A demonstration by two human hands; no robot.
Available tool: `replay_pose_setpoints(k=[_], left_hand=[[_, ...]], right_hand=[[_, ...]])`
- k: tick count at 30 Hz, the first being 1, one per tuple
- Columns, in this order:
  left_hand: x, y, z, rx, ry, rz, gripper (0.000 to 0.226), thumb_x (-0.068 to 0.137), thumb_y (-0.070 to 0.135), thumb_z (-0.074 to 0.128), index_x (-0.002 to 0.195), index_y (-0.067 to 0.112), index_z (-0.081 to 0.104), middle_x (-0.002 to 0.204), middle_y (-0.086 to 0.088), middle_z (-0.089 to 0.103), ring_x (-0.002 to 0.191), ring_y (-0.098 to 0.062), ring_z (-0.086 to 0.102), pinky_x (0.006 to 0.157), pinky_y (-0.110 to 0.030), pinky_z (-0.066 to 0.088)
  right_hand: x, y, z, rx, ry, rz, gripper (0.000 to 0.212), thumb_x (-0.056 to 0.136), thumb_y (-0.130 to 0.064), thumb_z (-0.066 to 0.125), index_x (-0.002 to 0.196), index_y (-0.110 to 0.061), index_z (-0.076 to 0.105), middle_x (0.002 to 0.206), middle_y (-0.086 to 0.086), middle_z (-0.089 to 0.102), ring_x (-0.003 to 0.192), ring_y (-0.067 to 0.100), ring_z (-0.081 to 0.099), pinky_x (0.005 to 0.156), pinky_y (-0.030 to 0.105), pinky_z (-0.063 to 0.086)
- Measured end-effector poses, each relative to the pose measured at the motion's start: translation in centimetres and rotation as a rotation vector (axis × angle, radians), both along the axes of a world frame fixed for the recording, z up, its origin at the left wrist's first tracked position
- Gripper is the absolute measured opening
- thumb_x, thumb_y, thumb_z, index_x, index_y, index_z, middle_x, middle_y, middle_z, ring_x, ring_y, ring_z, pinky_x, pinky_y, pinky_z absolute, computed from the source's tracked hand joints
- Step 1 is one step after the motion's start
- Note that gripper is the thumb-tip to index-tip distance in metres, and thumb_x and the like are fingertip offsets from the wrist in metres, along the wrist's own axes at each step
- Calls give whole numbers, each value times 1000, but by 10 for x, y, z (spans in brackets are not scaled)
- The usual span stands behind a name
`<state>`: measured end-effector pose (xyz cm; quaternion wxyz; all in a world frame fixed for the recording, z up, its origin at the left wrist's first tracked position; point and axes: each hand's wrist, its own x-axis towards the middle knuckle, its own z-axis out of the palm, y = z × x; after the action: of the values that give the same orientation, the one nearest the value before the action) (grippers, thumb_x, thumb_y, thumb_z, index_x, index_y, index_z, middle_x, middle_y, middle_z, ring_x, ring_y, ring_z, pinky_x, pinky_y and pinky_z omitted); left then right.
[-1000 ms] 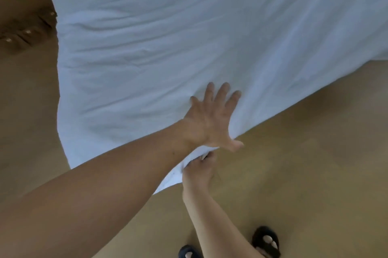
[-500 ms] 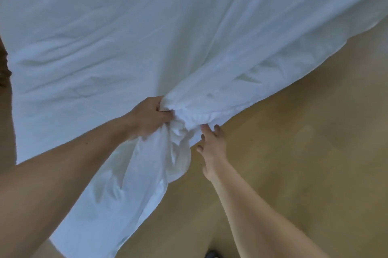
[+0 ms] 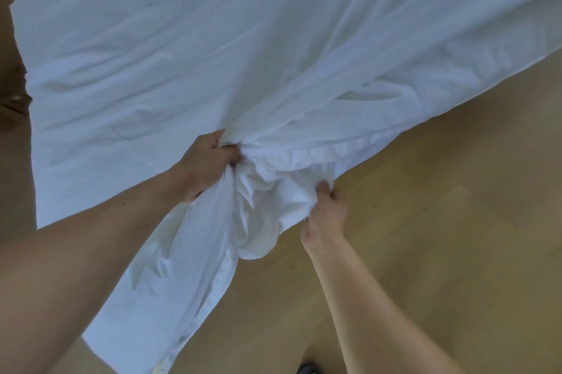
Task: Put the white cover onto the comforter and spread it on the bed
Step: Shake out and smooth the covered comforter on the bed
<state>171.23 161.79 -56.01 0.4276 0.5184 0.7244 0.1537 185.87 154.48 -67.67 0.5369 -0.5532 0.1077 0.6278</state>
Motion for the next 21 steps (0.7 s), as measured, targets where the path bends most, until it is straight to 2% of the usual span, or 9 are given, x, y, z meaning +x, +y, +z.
replay_pose_setpoints(k=[4,8,9,11,13,15,17,20,21], left_hand=[[4,-3,-3,110,94,-82,31,90,5,51,69,27,57,64,14,62,68,-14,56,63,-29,43],[13,-12,-11,78,311,-272,10,88,21,61,87,30,57,85,4,66,75,-20,63,61,-29,47],[18,-11,-9,23,425,-361,17,84,28,65,97,30,56,92,4,67,76,-22,66,62,-30,49],[34,-2,-8,2,582,-577,67,69,43,73,129,35,43,119,7,59,101,-23,63,77,-33,51],[61,9,-8,108,585,-726,110,56,53,81,148,37,22,143,5,38,130,-24,42,98,-40,45],[90,20,-15,153,629,-929,133,49,63,82,155,28,8,158,4,14,146,-22,15,116,-42,29],[116,31,-24,53,610,-1011,139,44,83,70,155,31,6,161,5,6,150,-23,3,121,-45,21],[155,55,-19,-16,416,-774,124,53,95,53,154,33,16,157,-3,25,146,-24,24,115,-48,33],[170,62,-15,41,469,-730,120,60,92,53,155,30,14,157,-5,25,145,-25,26,115,-48,33]], right_hand=[[14,-61,-6,-5,-231,33,27,102,-27,54,88,-4,59,79,3,58,71,18,52,69,33,48],[2,-71,-3,-18,-307,88,32,103,-30,52,78,-10,53,69,0,47,63,13,40,60,28,41],[3,-69,-2,-7,-298,114,32,103,-31,51,77,-12,51,68,-1,44,61,12,38,58,26,40],[11,-64,-3,28,-275,159,32,102,-31,52,78,-11,50,70,0,44,62,13,38,58,27,40],[24,-56,-4,53,-261,194,31,101,-30,55,83,-4,51,77,1,49,70,16,43,67,30,41],[38,-44,-3,65,-186,153,20,97,-21,57,81,-9,53,79,0,52,75,17,48,77,31,42],[51,-32,4,143,1,5,19,93,-5,55,75,-13,53,73,0,55,74,16,51,81,33,44],[62,-14,11,201,182,-126,18,93,3,50,83,-12,54,74,3,55,71,17,50,75,31,44],[61,-9,13,200,176,-96,13,94,0,50,89,-11,56,80,5,55,75,19,50,75,32,44]])
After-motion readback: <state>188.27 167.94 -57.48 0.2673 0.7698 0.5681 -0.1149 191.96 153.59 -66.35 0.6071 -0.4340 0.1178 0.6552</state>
